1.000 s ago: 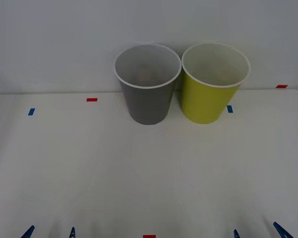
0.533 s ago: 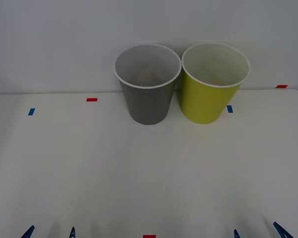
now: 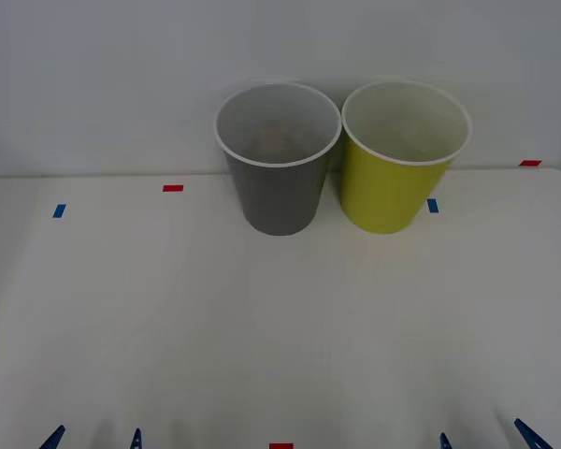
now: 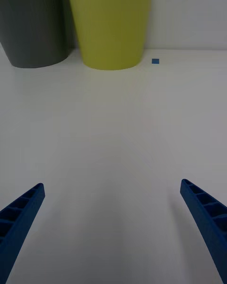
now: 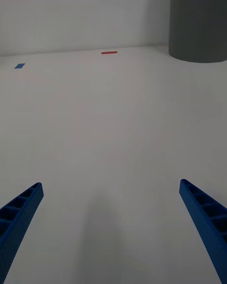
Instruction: Put cans in the gray bin and PET bottles in the light green bin.
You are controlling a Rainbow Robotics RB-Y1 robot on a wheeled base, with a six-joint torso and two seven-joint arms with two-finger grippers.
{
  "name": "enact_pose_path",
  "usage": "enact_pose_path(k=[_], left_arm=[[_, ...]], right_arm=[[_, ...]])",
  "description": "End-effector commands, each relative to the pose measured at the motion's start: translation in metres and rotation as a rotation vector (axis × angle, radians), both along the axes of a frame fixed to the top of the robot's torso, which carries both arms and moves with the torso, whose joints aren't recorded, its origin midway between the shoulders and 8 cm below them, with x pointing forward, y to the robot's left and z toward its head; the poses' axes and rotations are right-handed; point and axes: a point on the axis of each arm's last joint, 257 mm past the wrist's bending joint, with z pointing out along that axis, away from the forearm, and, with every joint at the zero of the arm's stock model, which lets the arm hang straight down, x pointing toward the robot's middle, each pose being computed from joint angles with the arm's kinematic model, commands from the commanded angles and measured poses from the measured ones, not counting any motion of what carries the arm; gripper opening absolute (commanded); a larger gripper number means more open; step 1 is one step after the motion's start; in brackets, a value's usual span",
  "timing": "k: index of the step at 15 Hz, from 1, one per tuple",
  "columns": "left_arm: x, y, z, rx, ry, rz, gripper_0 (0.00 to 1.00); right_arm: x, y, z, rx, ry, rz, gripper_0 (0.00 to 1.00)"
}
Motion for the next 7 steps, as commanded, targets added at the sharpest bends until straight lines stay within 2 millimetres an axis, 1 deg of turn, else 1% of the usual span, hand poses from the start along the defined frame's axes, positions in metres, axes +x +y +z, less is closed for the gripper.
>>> enact_pose_path(k=[1,7], left_arm=[[0.0000,0.0000,0.0000,0.000,0.000,0.000,1.00],[0.0000,0.0000,0.0000,0.000,0.000,0.000,1.00]], right_arm=[[0.0000,0.0000,0.0000,0.000,0.000,0.000,1.00],[0.0000,0.0000,0.0000,0.000,0.000,0.000,1.00]])
